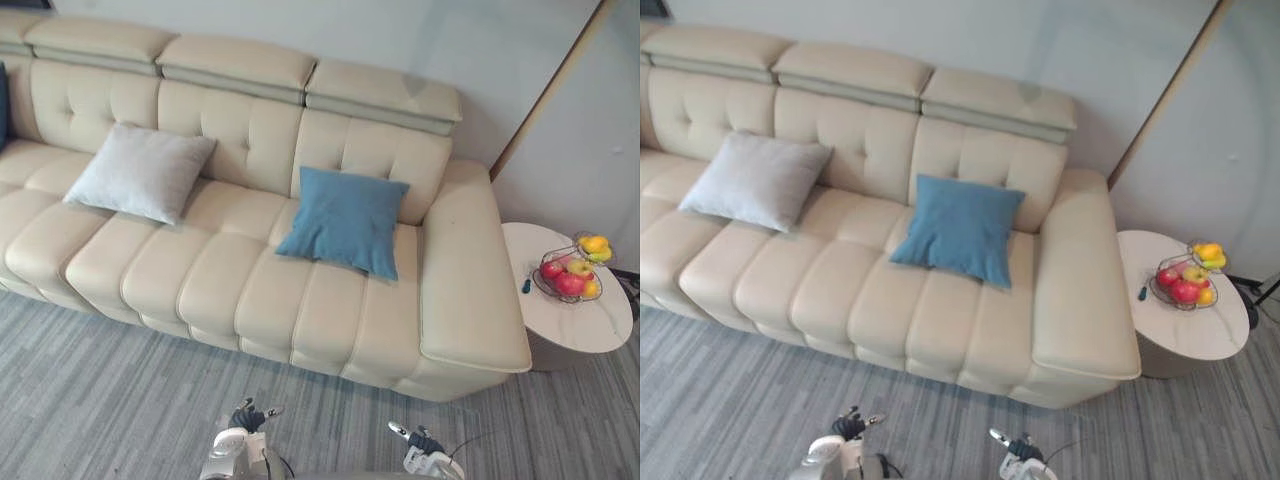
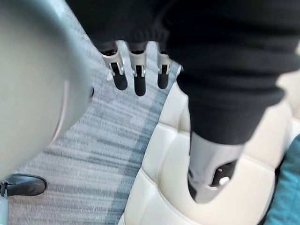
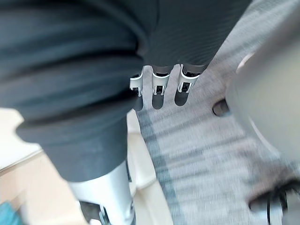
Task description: Pick up cushions and gather them together orderly.
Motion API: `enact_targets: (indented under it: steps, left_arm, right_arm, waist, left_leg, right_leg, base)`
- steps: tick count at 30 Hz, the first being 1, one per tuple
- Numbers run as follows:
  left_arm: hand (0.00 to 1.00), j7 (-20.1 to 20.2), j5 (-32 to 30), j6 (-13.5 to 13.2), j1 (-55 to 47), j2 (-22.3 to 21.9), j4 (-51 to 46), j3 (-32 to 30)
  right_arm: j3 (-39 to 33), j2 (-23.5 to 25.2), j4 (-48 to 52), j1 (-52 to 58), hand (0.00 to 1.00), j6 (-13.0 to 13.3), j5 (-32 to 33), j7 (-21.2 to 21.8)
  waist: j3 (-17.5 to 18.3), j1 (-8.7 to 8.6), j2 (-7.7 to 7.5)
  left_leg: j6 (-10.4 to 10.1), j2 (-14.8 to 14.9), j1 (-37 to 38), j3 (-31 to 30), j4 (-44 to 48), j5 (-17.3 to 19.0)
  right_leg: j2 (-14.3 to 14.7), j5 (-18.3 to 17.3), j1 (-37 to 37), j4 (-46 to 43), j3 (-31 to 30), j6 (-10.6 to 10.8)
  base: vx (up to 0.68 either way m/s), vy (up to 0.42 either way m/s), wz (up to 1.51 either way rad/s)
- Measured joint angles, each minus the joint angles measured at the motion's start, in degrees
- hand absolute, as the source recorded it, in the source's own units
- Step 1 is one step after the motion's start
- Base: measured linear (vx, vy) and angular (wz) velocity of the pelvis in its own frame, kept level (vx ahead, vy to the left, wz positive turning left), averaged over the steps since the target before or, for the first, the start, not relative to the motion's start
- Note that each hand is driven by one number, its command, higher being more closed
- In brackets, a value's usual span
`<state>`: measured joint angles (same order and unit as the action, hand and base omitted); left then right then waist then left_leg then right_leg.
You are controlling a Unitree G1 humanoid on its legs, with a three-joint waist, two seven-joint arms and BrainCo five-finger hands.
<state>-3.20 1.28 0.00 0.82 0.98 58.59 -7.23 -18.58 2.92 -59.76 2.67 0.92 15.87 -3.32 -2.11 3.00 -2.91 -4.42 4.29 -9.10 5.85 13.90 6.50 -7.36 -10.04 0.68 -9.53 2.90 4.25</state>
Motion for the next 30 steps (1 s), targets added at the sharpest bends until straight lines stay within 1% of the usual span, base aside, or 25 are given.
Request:
enact_targets:
  steps: [1,2,3,4,5,6,7,9,12,13,15,16,17,24,27,30]
  left_arm:
    - [0.0,0.02,-0.01,0.0,0.01,0.02,0.35,0.19]
    - [0.0,0.03,-0.05,0.14,-0.61,0.2,1.02,0.42]
    - [0.0,0.02,-0.08,0.16,-1.02,0.35,1.44,0.38]
    - [0.0,0.01,-0.1,0.19,-1.27,0.47,1.88,0.3]
    - [0.0,0.0,-0.1,0.19,-1.49,0.47,1.99,0.26]
    - [0.0,0.0,-0.11,0.2,-1.71,0.46,2.88,0.24]
    - [0.0,-0.02,-0.13,0.24,-1.76,0.5,3.3,0.21]
    - [0.0,-0.02,-0.13,0.18,-1.74,0.61,3.54,0.11]
    - [0.0,-0.02,-0.13,0.02,-1.75,0.87,4.24,-0.36]
    - [0.0,-0.02,-0.12,0.01,-1.75,1.2,4.83,-0.39]
    - [0.0,-0.02,-0.1,0.02,-1.75,1.9,5.27,-0.41]
    - [0.0,-0.02,-0.09,0.02,-1.77,2.41,5.32,-0.46]
    - [0.0,-0.01,-0.02,0.14,-2.57,4.99,7.41,-0.66]
    - [0.0,-0.01,0.06,0.14,-2.58,4.98,7.41,-0.66]
    - [0.0,-0.01,0.57,0.22,-2.61,4.96,7.41,-0.66]
    - [0.0,-0.02,1.45,0.33,-2.59,4.78,7.34,-0.68]
  right_arm:
    - [-0.46,-0.08,-0.09,0.04,0.0,-0.01,-0.07,0.02]
    - [-1.68,-0.2,-0.46,0.27,0.0,-0.06,-0.13,0.04]
    - [-2.2,-0.52,-0.6,0.45,0.0,-0.07,-0.19,0.08]
    - [-2.48,-0.83,-0.73,0.44,0.0,-0.06,-0.21,0.12]
    - [-2.77,-0.93,-0.73,0.46,0.0,-0.05,-0.22,0.12]
    - [-3.51,-1.28,-0.82,0.73,0.0,-0.01,-0.21,0.11]
    - [-4.22,-1.76,-1.4,0.98,0.0,-0.03,-0.19,0.13]
    - [-4.92,-2.96,-2.61,1.15,0.0,-0.22,-0.21,0.16]
    - [-5.55,-3.28,-3.4,2.0,0.0,-0.31,-0.21,0.17]
    - [-6.06,-3.39,-4.37,1.89,0.0,-0.48,-0.21,0.17]
    - [-6.25,-3.33,-5.1,2.0,0.0,-0.83,-0.21,0.18]
    - [-6.71,-3.15,-5.29,1.97,0.0,-0.98,-0.21,0.23]
    - [-8.26,-5.51,-7.0,0.8,0.0,-1.23,-0.2,0.6]
    - [-8.2,-5.51,-7.0,0.8,0.0,-1.24,-0.34,0.61]
    - [-8.1,-5.52,-7.0,0.8,0.0,-1.4,-2.45,0.61]
    - [-7.04,-5.59,-6.98,0.89,0.0,-1.54,-2.6,0.6]
  waist:
    - [0.2,0.0,0.18]
    - [1.21,-0.07,0.41]
    - [2.0,-0.09,0.29]
    - [2.15,-0.1,0.72]
    - [2.21,-0.13,0.97]
    - [2.4,-0.22,1.31]
    - [2.65,-0.41,1.76]
    - [2.65,-0.45,1.66]
    - [2.91,-0.52,1.5]
    - [2.82,-0.9,1.49]
    - [2.47,-1.2,1.25]
    - [2.05,-1.2,0.82]
    - [0.15,-2.63,0.87]
    - [0.11,-2.63,0.92]
    - [0.04,-2.63,1.02]
    - [-0.46,-2.68,1.28]
  left_leg:
    - [0.11,-0.35,0.43,0.01,-1.17,-0.65]
    - [0.39,-1.35,1.63,-0.04,-5.22,-2.77]
    - [0.24,-1.7,3.24,-0.05,-9.16,-5.14]
    - [0.2,-1.91,4.89,-0.03,-12.59,-7.25]
    - [0.11,-2.02,5.8,-0.04,-14.42,-8.24]
    - [0.12,-1.83,7.93,-0.23,-18.89,-10.67]
    - [0.29,-1.62,8.44,-0.69,-20.17,-11.62]
    - [0.23,-1.45,9.16,-1.11,-20.04,-11.99]
    - [0.21,-1.49,9.4,-1.02,-20.21,-11.92]
    - [0.25,-1.6,9.38,-0.99,-20.21,-11.9]
    - [0.26,-1.74,9.88,-0.93,-20.2,-11.84]
    - [0.25,-1.76,10.41,-0.72,-20.2,-11.6]
    - [-0.24,-2.13,13.15,-1.42,-19.89,-9.4]
    - [-0.24,-2.13,13.16,-1.42,-19.89,-9.41]
    - [-0.24,-2.13,13.17,-1.4,-19.89,-9.41]
    - [-0.24,-2.02,13.4,-0.96,-19.89,-9.41]
  right_leg:
    - [-0.16,0.1,-0.02,0.17,-0.42,0.03]
    - [-0.78,0.15,-0.29,0.98,-0.73,0.23]
    - [-0.85,0.15,-0.32,1.81,-0.85,0.25]
    - [-0.75,0.17,-0.4,1.89,-0.82,0.22]
    - [-0.64,0.19,-0.42,1.89,-0.8,0.2]
    - [-0.21,0.2,-0.44,1.9,-0.7,0.17]
    - [0.23,0.23,-0.21,1.92,-0.6,0.15]
    - [0.5,0.68,1.06,2.71,-0.59,0.52]
    - [0.55,1.28,1.77,3.93,-0.78,0.74]
    - [0.5,1.39,1.86,4.19,-0.93,0.79]
    - [0.41,1.67,2.69,4.95,-1.04,0.79]
    - [0.42,1.75,3.27,5.34,-1.22,0.77]
    - [0.32,1.22,6.79,7.56,-1.64,-0.12]
    - [0.32,1.22,6.8,7.53,-1.62,-0.12]
    - [0.31,1.22,6.79,7.46,-1.62,-0.12]
    - [0.34,1.21,6.69,6.82,-1.76,-0.1]
  base:
    - [-0.1,0.066,0.2]
    - [-0.08,0.022,0.08]
    - [-0.1,-0.01,0.03]
    - [-0.07,-0.026,-0.04]
    - [-0.06,-0.032,-0.04]
    - [-0.04,-0.058,0.05]
    - [-0.04,-0.068,0.06]
    - [0.01,-0.049,0.06]
    - [0.04,-0.014,-0.03]
    - [0.05,0.004,-0.02]
    - [0.06,0.004,-0.03]
    - [0.03,0.002,-0.05]
    - [0.02,0.0,-0.04]
    - [0.0,0.0,0.0]
    - [0.0,0.0,0.0]
    - [0.0,0.0,-0.06]
